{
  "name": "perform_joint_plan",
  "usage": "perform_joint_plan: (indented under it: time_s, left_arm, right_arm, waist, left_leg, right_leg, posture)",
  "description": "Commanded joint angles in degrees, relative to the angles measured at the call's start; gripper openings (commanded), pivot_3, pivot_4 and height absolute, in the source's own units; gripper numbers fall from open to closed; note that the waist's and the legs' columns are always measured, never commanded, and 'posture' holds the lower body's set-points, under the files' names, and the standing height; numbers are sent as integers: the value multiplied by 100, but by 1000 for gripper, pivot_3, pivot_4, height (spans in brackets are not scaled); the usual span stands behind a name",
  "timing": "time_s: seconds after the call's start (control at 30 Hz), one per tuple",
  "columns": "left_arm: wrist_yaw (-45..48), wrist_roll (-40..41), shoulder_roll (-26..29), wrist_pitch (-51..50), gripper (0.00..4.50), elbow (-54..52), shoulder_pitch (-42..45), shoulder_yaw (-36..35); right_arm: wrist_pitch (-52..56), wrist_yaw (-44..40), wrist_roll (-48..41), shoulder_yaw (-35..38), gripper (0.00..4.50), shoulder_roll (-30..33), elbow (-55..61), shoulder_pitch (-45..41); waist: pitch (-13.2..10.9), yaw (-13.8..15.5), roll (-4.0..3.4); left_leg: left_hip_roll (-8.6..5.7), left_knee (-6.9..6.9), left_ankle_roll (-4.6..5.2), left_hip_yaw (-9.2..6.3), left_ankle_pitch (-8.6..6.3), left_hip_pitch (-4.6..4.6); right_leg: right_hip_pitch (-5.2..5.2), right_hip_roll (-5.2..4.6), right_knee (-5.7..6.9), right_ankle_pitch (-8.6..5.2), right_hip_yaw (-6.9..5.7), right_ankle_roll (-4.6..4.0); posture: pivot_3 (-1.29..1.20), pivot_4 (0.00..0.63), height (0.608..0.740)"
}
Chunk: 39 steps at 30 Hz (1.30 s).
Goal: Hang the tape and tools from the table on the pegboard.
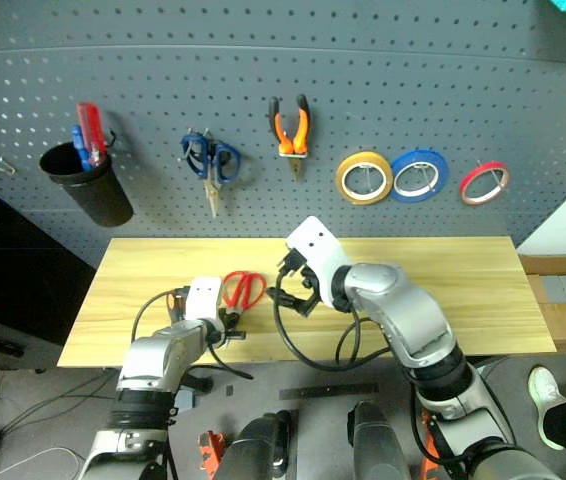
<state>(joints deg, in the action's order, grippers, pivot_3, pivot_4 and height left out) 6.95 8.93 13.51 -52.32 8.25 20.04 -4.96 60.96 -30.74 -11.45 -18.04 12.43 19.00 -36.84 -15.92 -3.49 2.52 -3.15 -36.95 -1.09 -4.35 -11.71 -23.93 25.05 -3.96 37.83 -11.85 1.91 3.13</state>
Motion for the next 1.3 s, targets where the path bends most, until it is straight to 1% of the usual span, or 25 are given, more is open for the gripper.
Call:
perform_joint_plan:
  time_s: [0.03,0.23,0.3,0.33,0.4,0.5,0.6,0.73,0.77,0.93,1.1,1.3]
  left_arm:
    - [184,119,-27,337,260,-442,-198,-71]
    - [264,186,-19,673,260,-1629,-830,-130]
    - [368,2,146,1237,260,-2342,-1273,33]
    - [371,-199,262,1695,260,-2705,-1515,127]
    - [392,-383,386,2283,260,-3094,-1797,202]
    - [321,-646,529,3142,260,-3597,-2221,57]
    - [155,-648,441,3414,260,-3804,-2263,-191]
    - [178,-730,566,3701,260,-3804,-1821,-285]
    - [198,-740,618,3756,260,-3705,-1637,-323]
    - [388,-861,923,4049,260,-3034,-919,-272]
    - [437,-978,1043,4195,260,-2314,-570,-209]
    - [538,-1127,1011,4210,260,-1852,-341,26]
  right_arm:
    - [29,70,-122,217,4500,70,407,-45]
    - [-350,93,-128,257,4500,369,826,2]
    - [-689,-15,-118,264,4500,575,1101,67]
    - [-1029,-68,-108,305,4500,640,1225,148]
    - [-1498,-116,-93,343,4500,730,1333,254]
    - [-1789,-281,-346,528,4500,749,1424,356]
    - [-1958,-373,-490,626,4500,739,1392,299]
    - [-1949,-349,-636,738,4500,656,1213,60]
    - [-1976,-346,-643,749,4500,659,1144,5]
    - [-2112,-291,-612,792,4500,665,857,-188]
    - [-2136,-244,-601,799,4500,639,725,-289]
    - [-2126,-193,-583,828,4500,667,694,-346]
  waist:
    - [0,-2,0]
    - [0,-15,0]
    - [0,-19,0]
    - [0,-22,0]
    - [0,-17,0]
    - [0,2,0]
    - [0,9,-1]
    - [0,18,-1]
    - [0,18,0]
    - [0,22,0]
    - [0,5,-1]
    - [0,7,0]
  left_leg:
    - [0,0,0,0,0,0]
    - [2,5,2,1,-2,-14]
    - [2,7,3,2,-3,-15]
    - [4,8,3,2,-4,-16]
    - [7,13,4,5,-7,-18]
    - [21,15,4,5,-7,-23]
    - [38,11,9,18,-10,-24]
    - [53,8,9,17,-10,-26]
    - [57,5,9,18,-10,-28]
    - [62,4,8,20,-10,-28]
    - [66,7,4,27,-14,-30]
    - [71,5,2,26,-15,-36]
  right_leg:
    - [0,0,-1,0,0,0]
    - [8,-6,-14,0,-2,0]
    - [9,-7,-16,0,-2,0]
    - [9,-9,-19,0,-2,0]
    - [8,-11,-32,0,0,0]
    - [2,-10,-62,1,-3,1]
    - [-4,-5,-83,10,-4,-1]
    - [-5,23,-82,11,-11,-3]
    - [-5,42,-83,12,-10,-3]
    - [-5,50,-84,17,-8,-9]
    - [3,55,-83,18,0,-10]
    - [9,60,-83,20,0,-13]
  posture:
    - [-118,235,740]
    - [-110,236,740]
    - [-107,236,740]
    - [-106,236,740]
    - [-105,236,740]
    - [-101,236,740]
    - [-97,235,740]
    - [-84,231,740]
    - [-82,228,740]
    - [-79,225,740]
    - [-95,228,740]
    - [-108,232,740]
